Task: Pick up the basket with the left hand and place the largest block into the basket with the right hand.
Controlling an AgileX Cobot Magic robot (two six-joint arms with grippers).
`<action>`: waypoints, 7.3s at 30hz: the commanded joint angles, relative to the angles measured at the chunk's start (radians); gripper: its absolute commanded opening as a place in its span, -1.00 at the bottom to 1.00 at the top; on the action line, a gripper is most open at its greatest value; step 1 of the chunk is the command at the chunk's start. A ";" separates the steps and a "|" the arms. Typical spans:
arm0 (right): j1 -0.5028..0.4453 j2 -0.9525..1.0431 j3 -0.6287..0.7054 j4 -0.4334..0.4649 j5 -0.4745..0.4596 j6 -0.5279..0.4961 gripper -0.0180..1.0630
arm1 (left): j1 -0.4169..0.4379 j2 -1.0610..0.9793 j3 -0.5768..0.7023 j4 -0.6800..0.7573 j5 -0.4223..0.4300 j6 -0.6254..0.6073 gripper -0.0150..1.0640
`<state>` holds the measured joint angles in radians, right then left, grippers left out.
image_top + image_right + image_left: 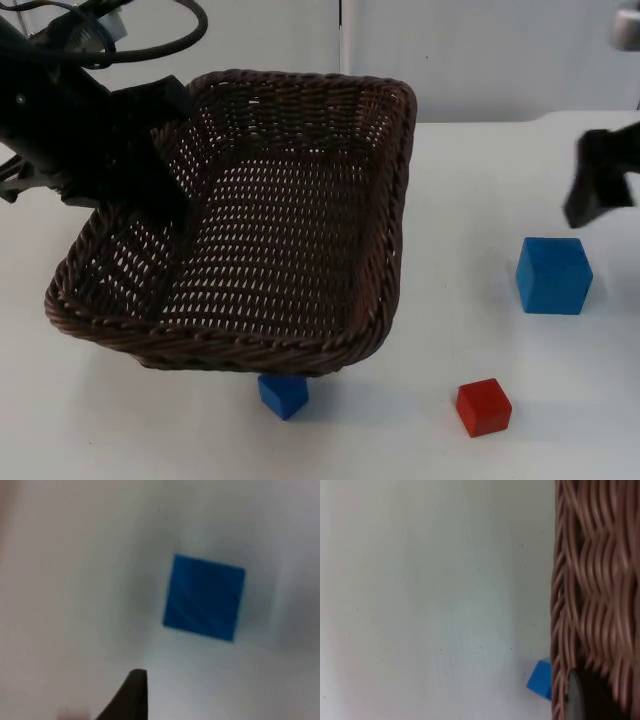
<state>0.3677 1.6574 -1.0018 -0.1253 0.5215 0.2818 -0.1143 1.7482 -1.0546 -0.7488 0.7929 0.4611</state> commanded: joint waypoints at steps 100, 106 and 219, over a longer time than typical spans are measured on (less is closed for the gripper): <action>0.026 -0.358 -0.062 -0.183 0.098 0.087 -0.97 | 0.000 -0.016 0.003 -0.018 -0.099 -0.002 -0.98; 0.026 -0.358 -0.062 -0.183 0.094 0.088 -0.97 | 0.000 -0.016 0.003 -0.018 -0.161 -0.002 -0.98; 0.291 0.250 -0.740 0.309 0.125 -0.565 0.64 | 0.000 -0.016 0.003 -0.130 -0.144 -0.006 -0.98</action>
<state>0.6600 1.9319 -1.7360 0.1925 0.6226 -0.2820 -0.1143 1.7482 -1.0485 -0.8462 0.6421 0.4632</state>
